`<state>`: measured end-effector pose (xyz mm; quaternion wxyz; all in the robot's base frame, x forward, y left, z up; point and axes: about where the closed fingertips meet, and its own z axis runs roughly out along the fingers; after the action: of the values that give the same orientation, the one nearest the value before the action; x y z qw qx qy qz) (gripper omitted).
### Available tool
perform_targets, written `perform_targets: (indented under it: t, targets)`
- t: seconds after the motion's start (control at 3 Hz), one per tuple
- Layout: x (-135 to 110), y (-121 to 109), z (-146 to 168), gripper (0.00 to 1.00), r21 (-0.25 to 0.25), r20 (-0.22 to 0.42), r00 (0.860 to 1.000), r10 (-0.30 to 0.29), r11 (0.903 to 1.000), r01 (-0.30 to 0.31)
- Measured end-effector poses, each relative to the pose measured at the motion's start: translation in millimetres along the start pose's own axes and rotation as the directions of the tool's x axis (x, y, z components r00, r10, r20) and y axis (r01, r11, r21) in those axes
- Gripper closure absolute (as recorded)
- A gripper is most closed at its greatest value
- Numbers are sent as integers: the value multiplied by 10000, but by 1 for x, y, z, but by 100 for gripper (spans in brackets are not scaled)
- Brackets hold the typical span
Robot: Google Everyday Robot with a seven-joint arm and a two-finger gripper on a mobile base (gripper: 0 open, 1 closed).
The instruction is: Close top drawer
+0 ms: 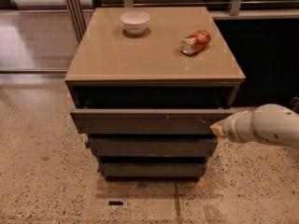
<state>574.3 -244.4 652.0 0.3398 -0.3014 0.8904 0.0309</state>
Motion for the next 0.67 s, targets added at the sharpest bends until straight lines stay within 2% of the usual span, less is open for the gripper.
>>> perform_targets:
  t: [0.67]
  targets:
    - [-33,-30,28,100,430,-139,9971,-750,9962,755]
